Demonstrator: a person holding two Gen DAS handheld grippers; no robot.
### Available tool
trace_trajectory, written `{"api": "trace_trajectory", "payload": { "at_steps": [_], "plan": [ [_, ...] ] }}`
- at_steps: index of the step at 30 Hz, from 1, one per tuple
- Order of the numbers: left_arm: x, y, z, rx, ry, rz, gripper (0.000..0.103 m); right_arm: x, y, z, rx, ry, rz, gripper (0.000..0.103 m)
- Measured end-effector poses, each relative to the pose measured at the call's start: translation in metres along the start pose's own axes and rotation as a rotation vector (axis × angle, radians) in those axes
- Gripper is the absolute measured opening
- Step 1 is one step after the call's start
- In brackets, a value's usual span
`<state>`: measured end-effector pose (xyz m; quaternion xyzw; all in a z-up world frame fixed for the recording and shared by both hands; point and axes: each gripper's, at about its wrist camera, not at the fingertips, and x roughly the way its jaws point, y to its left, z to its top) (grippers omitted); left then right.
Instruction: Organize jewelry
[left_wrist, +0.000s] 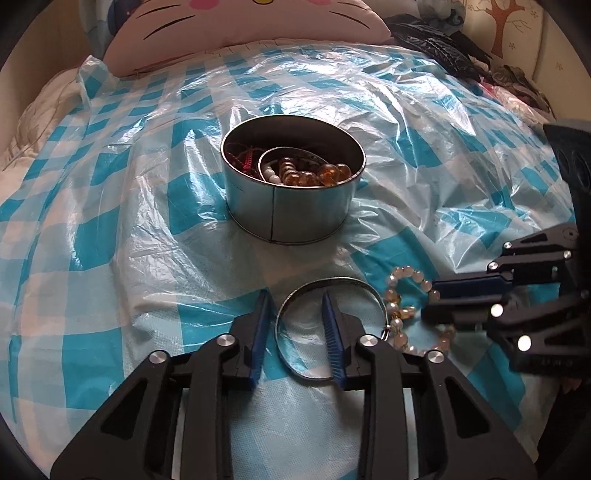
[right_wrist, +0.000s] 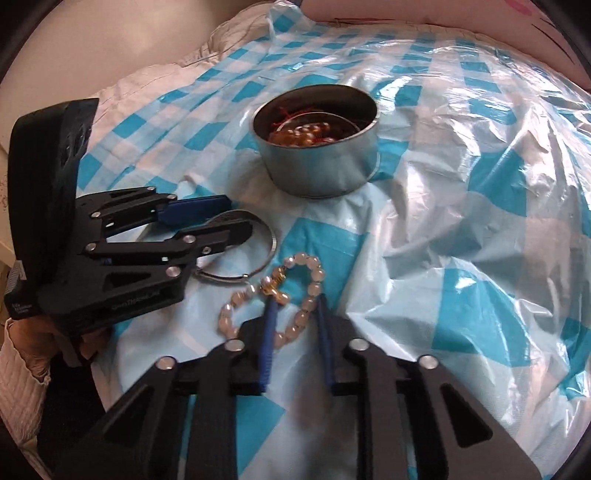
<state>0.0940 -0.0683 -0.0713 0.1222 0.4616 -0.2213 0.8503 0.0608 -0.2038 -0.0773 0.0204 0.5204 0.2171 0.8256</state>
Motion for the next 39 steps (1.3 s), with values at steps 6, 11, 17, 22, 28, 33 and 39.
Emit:
{"api": "trace_trajectory", "payload": {
  "at_steps": [6,11,17,22,28,33,39],
  "plan": [
    [-0.005,-0.003,-0.002,0.004,0.008,-0.015,0.004,-0.002,0.013,0.003,-0.054,-0.014,-0.124,0.010],
    [-0.002,-0.003,-0.002,-0.009,0.021,-0.010,0.005,0.011,0.012,0.007,-0.032,0.004,-0.128,0.011],
    [-0.021,0.003,-0.002,-0.083,-0.046,-0.029,0.004,-0.006,-0.013,0.002,0.167,-0.085,0.061,0.009],
    [-0.040,0.000,-0.006,-0.098,-0.118,0.023,0.004,-0.043,-0.037,-0.006,0.358,-0.272,0.316,0.009],
    [-0.056,-0.012,-0.007,-0.070,-0.186,0.073,0.004,-0.073,-0.042,-0.013,0.413,-0.435,0.476,0.009],
    [-0.062,-0.016,-0.007,-0.048,-0.215,0.093,0.004,-0.081,-0.045,-0.013,0.419,-0.477,0.522,0.009],
    [-0.070,-0.010,-0.005,-0.071,-0.251,0.089,0.004,-0.081,-0.052,-0.015,0.448,-0.506,0.583,0.009]
  ]
}}
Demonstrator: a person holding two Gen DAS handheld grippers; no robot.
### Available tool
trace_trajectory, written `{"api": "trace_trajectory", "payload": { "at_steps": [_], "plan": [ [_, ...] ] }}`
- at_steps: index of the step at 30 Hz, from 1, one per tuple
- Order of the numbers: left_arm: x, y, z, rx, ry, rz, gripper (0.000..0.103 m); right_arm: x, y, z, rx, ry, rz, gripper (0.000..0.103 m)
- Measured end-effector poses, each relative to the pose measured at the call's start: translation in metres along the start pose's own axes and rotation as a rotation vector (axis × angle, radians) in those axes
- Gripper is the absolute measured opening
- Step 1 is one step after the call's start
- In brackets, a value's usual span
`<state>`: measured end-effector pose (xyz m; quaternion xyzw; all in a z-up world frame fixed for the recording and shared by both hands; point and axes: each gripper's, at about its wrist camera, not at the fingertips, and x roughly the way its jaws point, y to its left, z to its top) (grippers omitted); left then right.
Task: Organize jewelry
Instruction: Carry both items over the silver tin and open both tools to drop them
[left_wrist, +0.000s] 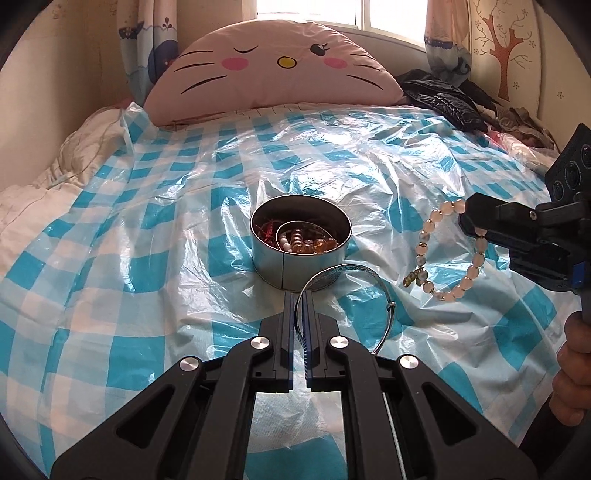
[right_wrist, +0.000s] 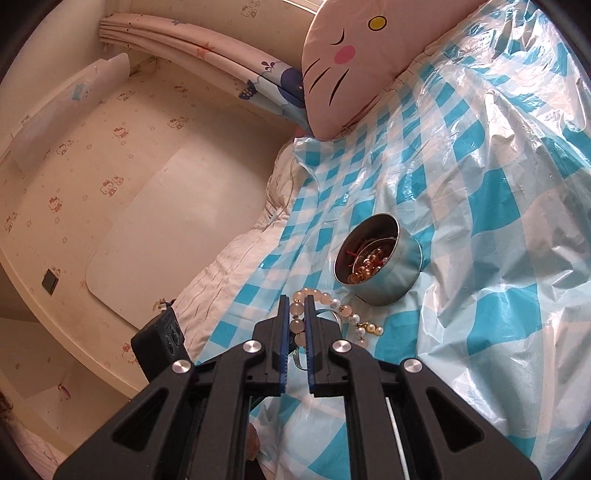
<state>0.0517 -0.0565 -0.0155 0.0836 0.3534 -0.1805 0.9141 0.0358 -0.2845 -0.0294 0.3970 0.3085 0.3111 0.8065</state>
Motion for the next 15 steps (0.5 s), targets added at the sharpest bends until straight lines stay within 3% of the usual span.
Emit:
{"api": "trace_trajectory", "payload": {
  "at_steps": [15],
  "plan": [
    [-0.009,0.025,0.021,-0.096,-0.058,-0.041,0.004,0.009,-0.007,0.024,0.032,-0.034,0.088,0.009]
  ]
}}
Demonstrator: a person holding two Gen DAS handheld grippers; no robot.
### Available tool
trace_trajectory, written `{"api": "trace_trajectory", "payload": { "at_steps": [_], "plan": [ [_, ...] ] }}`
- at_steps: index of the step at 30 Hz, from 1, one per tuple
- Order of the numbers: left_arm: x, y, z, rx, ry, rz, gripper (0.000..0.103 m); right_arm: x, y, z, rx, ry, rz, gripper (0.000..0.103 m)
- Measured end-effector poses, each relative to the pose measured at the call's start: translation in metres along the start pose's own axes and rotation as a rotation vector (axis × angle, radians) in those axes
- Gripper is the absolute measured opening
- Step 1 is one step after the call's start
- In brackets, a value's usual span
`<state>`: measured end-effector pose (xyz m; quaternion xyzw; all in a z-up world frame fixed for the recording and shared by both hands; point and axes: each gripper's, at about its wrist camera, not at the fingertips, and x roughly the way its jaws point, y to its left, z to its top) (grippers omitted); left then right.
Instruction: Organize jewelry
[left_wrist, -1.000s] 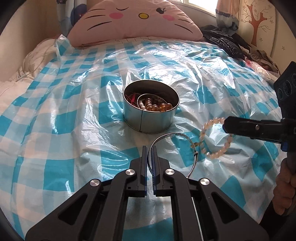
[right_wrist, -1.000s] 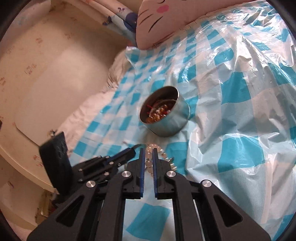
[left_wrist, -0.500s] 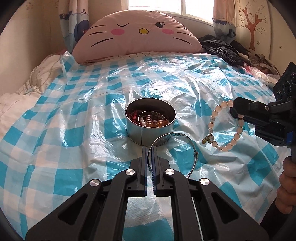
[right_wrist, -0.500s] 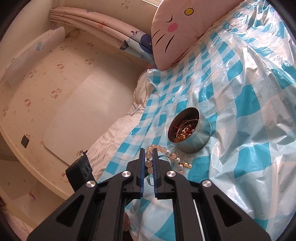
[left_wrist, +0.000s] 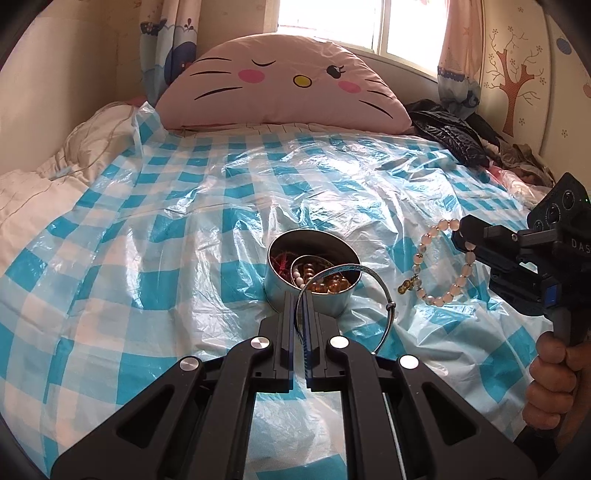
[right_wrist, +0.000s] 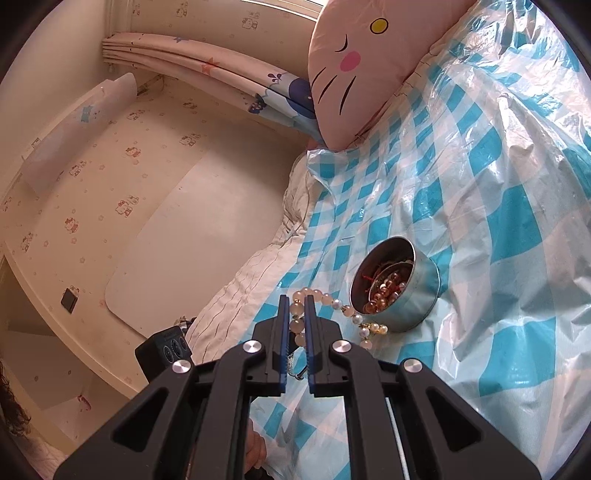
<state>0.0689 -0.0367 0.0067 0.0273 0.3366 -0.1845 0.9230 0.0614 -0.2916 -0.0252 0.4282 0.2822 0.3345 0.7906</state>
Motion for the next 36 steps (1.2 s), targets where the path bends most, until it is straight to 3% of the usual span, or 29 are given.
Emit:
{"api": "trace_trajectory", "payload": {
  "at_steps": [13,19,22,23,24,26,28,30,31,34,36],
  "plan": [
    [0.047,-0.003,0.038,0.008,0.017,-0.007,0.004,0.029,-0.008,0.037,-0.024,-0.008,0.007,0.009],
    [0.074,-0.005,0.046,0.011,0.035,-0.007,0.004,0.053,-0.016,0.051,-0.060,0.028,-0.045,0.009],
    [0.095,-0.003,0.046,0.009,0.077,0.023,0.004,0.077,-0.020,0.056,-0.111,0.078,-0.129,0.009],
    [0.100,-0.001,0.044,0.001,0.087,0.043,0.006,0.089,-0.024,0.056,-0.124,0.109,-0.174,0.010],
    [0.102,0.002,0.041,-0.009,0.099,0.049,0.010,0.101,-0.031,0.055,-0.118,0.145,-0.214,0.021],
    [0.097,0.007,0.037,-0.015,0.095,0.061,0.011,0.115,-0.042,0.051,-0.100,0.177,-0.255,0.031],
    [0.087,0.014,0.035,-0.023,0.076,0.084,0.020,0.115,-0.043,0.046,-0.098,0.179,-0.264,0.031],
    [0.076,0.021,0.032,-0.049,0.058,0.099,0.041,0.101,-0.039,0.045,-0.104,0.138,-0.273,0.038],
    [0.070,0.024,0.031,-0.060,0.053,0.105,0.045,0.091,-0.036,0.044,-0.096,0.113,-0.274,0.039],
    [0.047,0.026,0.023,-0.071,0.044,0.127,0.055,0.062,-0.020,0.036,-0.106,0.038,-0.321,0.053],
    [0.028,0.023,0.012,-0.055,0.040,0.144,0.068,0.041,-0.003,0.023,-0.138,-0.007,-0.376,0.071]
  ]
}}
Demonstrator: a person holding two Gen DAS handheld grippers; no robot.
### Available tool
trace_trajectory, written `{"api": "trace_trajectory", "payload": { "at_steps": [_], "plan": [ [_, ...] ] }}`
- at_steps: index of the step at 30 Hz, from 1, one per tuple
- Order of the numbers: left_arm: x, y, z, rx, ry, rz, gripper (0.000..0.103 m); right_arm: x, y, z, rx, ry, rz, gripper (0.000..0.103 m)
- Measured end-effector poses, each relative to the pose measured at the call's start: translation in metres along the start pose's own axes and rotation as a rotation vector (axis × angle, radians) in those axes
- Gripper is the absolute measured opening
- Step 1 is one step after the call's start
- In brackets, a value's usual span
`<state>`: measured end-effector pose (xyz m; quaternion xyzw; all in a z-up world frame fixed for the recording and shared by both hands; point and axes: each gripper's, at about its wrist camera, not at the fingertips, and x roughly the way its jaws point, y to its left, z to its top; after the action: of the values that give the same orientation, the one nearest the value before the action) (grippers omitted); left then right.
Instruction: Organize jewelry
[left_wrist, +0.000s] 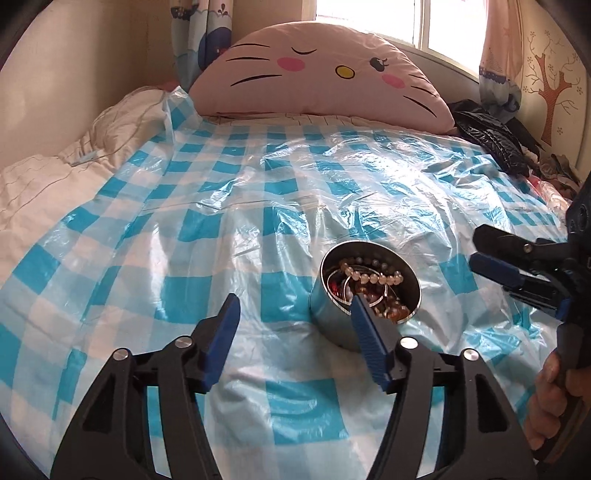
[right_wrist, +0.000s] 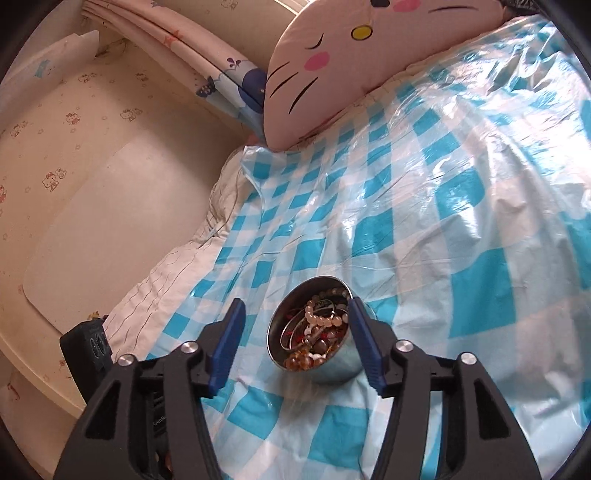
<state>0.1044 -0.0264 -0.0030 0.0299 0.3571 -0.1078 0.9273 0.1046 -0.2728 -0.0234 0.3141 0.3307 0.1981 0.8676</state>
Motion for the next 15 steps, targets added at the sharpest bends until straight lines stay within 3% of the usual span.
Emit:
{"api": "trace_trajectory", "payload": {
  "at_steps": [5,9,12,15],
  "plan": [
    [-0.051,0.006,-0.033,0.005,-0.006,0.035,0.085,-0.060,0.024,-0.042,-0.083,-0.094,-0.202,0.095],
    [-0.081,0.010,-0.055,-0.012,-0.002,0.034,0.094,-0.092,0.037,-0.067,-0.126,-0.116,-0.343,0.096],
    [-0.096,0.010,-0.065,-0.028,-0.008,0.015,0.095,-0.108,0.045,-0.085,-0.180,-0.098,-0.463,0.096],
    [-0.104,0.000,-0.074,0.001,-0.017,0.036,0.095,-0.121,0.051,-0.098,-0.202,-0.093,-0.481,0.096]
  ]
}}
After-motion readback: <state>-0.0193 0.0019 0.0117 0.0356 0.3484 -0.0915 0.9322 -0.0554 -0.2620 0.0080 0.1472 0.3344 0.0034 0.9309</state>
